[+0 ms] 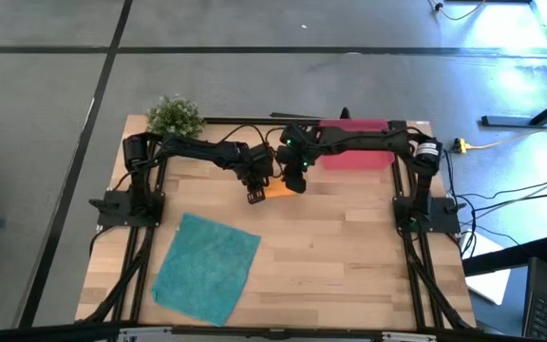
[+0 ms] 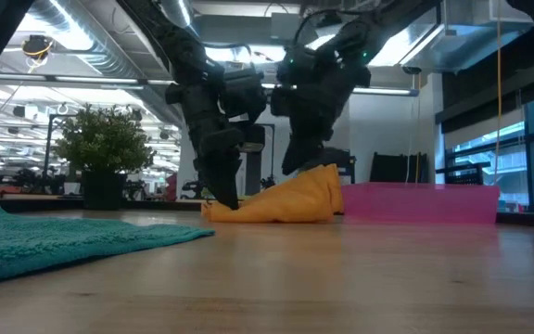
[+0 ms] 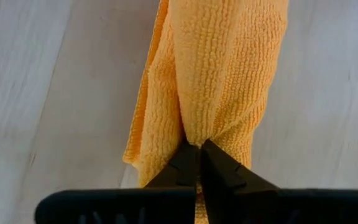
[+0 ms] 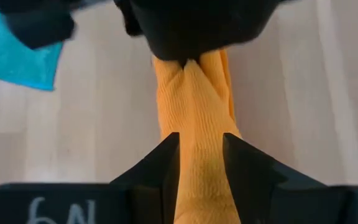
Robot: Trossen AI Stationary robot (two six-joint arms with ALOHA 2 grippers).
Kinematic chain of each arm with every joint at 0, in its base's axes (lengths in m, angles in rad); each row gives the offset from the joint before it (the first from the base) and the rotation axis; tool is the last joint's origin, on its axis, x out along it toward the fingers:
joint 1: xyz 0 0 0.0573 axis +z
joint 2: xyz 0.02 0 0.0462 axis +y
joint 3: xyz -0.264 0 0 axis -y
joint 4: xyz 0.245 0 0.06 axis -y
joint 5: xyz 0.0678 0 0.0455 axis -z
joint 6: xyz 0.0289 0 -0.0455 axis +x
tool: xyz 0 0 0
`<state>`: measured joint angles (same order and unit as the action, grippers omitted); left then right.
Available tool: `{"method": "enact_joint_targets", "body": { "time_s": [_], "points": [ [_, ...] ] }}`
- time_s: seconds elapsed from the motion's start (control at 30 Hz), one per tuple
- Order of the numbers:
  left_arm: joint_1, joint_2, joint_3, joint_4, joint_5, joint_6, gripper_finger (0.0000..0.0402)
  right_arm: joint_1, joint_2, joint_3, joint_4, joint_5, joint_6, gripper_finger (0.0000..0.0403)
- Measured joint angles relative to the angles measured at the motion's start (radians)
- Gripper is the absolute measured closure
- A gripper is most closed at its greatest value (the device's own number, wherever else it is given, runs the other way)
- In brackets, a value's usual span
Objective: Roll microfiber towels into tight, uniform cylinder then place into a basket
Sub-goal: Fold the orange microfiber towel
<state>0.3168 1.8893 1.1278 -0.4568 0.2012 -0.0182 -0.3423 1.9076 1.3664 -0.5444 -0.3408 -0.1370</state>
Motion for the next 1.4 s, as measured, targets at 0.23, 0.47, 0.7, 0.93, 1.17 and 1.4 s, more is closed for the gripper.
{"method": "enact_joint_targets", "body": {
  "time_s": [0.23,0.47,0.7,0.93,1.17,1.4],
  "points": [
    [0.006,0.000,0.000,0.000,0.004,-0.003,0.0401,0.000,0.069,-0.001,0.009,0.044,0.002,0.0281],
    [0.013,-0.017,-0.002,-0.018,0.017,-0.006,0.0401,-0.002,0.076,-0.001,0.022,0.090,0.019,0.0281],
    [0.027,-0.057,-0.003,-0.040,0.019,-0.005,0.0401,-0.002,0.103,0.000,0.047,0.093,0.001,0.0281],
    [0.041,-0.059,-0.003,-0.056,0.021,-0.025,0.0401,-0.003,0.130,0.001,0.080,0.097,0.000,0.0281],
    [0.043,-0.061,-0.003,-0.055,-0.003,-0.033,0.0401,-0.003,0.136,0.001,0.099,0.122,-0.010,0.0281],
    [0.043,-0.071,-0.003,-0.072,-0.057,-0.052,0.0401,0.000,0.171,0.003,0.113,0.117,-0.017,0.0281]
  ]
}}
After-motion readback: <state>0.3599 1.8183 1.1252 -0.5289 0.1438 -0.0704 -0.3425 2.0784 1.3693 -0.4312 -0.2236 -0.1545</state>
